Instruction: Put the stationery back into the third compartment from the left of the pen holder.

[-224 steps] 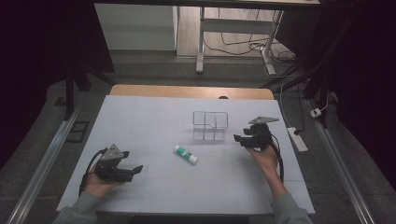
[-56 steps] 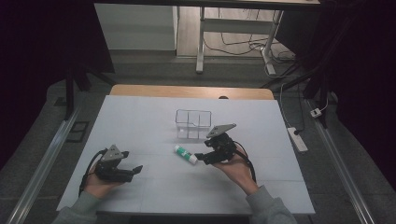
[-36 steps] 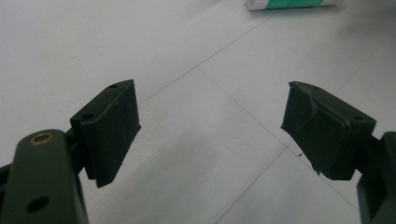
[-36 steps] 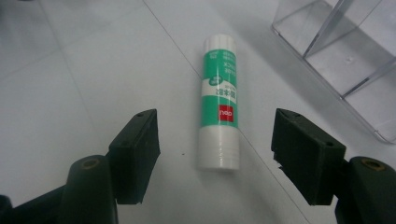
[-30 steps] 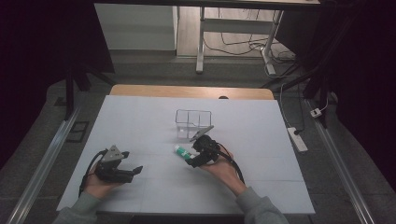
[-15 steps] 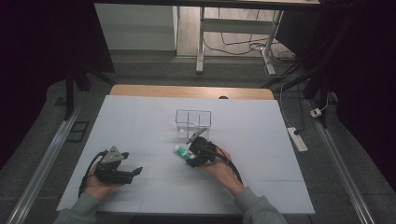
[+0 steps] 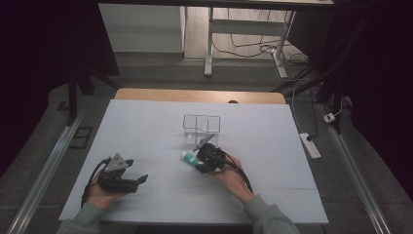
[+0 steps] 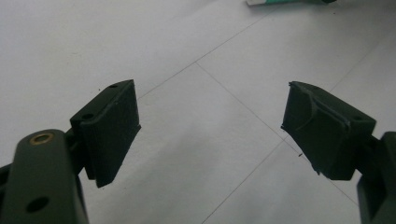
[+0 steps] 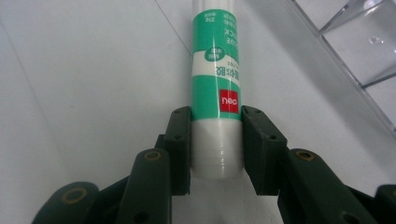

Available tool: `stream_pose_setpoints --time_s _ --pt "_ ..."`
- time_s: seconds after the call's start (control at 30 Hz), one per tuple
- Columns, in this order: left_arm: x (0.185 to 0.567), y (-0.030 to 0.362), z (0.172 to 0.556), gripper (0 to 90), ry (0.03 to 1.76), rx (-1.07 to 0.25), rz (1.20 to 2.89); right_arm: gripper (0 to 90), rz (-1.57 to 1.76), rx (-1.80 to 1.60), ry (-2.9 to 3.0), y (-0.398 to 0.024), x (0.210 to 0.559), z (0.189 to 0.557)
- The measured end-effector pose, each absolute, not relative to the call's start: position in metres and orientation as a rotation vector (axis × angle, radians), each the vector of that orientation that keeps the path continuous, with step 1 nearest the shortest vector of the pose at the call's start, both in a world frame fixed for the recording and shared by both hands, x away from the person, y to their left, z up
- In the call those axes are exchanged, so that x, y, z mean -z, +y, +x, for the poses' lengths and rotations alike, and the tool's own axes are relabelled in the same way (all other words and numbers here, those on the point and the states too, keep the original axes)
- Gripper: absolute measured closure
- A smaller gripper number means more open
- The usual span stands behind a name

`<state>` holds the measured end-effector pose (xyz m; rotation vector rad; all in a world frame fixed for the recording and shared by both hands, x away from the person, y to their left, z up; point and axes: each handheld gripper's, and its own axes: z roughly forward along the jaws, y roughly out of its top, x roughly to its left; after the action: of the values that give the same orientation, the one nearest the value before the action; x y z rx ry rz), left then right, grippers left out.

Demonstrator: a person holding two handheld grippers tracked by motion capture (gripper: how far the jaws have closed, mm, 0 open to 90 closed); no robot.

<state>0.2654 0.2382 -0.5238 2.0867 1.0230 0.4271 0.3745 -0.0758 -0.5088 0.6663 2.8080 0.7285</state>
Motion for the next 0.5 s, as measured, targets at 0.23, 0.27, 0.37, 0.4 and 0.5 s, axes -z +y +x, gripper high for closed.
stream_pose_setpoints --time_s 0.23,0.27,0.37,0.4,0.5 --pt "0.524 0.239 0.263 18.3 1.02 -0.432 2.086 65.4 0.662 -0.814 2.821 -0.082 0.499 0.376" --pt "0.523 0.239 0.262 18.4 1.019 -0.436 2.084 65.4 0.661 -0.826 2.82 -0.083 0.498 0.376" --pt "0.522 0.24 0.26 18.5 1.018 -0.447 2.074 65.4 0.664 -0.849 2.817 -0.086 0.492 0.374" --pt "0.521 0.239 0.259 18.6 1.016 -0.452 2.072 65.4 0.665 -0.858 2.814 -0.087 0.491 0.374" --pt "0.52 0.238 0.259 18.7 1.01 -0.459 2.07 65.4 0.661 -0.881 2.805 -0.091 0.486 0.372"
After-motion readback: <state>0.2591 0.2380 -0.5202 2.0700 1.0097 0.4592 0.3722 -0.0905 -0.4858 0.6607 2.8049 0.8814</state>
